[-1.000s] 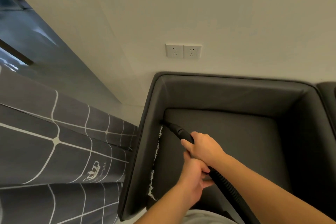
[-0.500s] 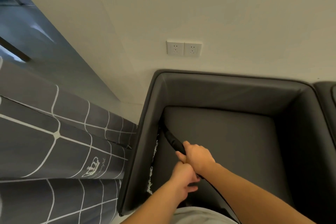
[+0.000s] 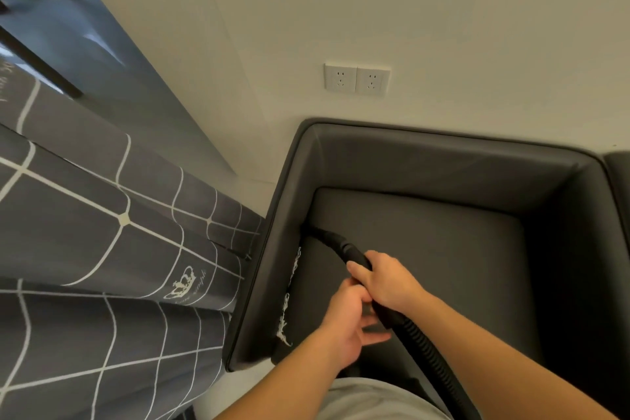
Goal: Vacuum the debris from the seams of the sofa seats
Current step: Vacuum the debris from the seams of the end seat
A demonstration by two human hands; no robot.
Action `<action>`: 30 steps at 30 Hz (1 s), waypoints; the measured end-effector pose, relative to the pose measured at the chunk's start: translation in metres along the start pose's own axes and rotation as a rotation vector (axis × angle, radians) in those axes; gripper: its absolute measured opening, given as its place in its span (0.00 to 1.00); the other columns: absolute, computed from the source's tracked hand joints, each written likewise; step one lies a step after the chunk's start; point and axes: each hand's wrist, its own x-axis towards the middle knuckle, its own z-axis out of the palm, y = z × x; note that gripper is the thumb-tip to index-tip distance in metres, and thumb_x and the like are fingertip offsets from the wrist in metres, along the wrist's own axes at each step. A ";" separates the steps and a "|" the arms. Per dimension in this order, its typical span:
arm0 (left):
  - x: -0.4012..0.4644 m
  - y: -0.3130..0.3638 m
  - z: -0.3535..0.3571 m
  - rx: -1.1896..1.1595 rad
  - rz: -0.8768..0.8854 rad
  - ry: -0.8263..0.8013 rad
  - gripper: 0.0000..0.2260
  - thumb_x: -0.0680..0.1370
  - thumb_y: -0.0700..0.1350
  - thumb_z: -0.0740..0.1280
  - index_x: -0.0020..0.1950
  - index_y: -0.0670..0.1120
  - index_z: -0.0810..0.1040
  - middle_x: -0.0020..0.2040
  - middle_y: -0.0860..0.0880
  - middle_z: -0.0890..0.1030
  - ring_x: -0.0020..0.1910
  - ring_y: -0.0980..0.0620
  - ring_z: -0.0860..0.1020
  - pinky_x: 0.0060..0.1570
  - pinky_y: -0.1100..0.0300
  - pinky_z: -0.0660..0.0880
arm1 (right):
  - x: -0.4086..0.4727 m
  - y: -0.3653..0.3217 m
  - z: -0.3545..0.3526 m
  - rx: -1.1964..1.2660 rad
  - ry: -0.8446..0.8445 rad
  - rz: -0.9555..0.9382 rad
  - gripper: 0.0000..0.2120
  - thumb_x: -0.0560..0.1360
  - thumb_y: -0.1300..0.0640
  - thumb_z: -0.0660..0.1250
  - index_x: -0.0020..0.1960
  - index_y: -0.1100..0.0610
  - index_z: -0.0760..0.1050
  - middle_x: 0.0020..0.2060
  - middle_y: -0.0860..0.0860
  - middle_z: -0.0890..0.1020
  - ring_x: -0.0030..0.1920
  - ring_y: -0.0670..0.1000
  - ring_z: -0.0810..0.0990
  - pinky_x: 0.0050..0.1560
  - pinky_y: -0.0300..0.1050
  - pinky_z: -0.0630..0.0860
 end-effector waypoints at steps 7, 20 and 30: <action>0.003 -0.016 0.017 -0.032 -0.015 0.154 0.16 0.85 0.43 0.55 0.69 0.55 0.73 0.57 0.47 0.82 0.55 0.45 0.82 0.57 0.40 0.79 | 0.017 0.021 0.016 0.020 0.004 0.011 0.17 0.81 0.41 0.61 0.48 0.55 0.73 0.40 0.52 0.81 0.41 0.54 0.81 0.42 0.50 0.78; -0.029 -0.072 0.026 -0.377 -0.076 0.265 0.17 0.85 0.47 0.58 0.57 0.39 0.82 0.47 0.37 0.87 0.51 0.37 0.84 0.45 0.44 0.81 | -0.062 0.033 0.028 -0.251 -0.102 -0.197 0.17 0.81 0.39 0.58 0.50 0.53 0.68 0.42 0.52 0.80 0.41 0.56 0.77 0.41 0.49 0.72; -0.032 -0.079 -0.010 -0.426 -0.023 0.343 0.14 0.86 0.51 0.57 0.59 0.46 0.79 0.57 0.39 0.84 0.57 0.37 0.82 0.62 0.35 0.76 | -0.035 0.007 0.067 -0.398 -0.094 -0.204 0.20 0.83 0.41 0.56 0.60 0.58 0.70 0.53 0.58 0.82 0.54 0.61 0.80 0.49 0.53 0.73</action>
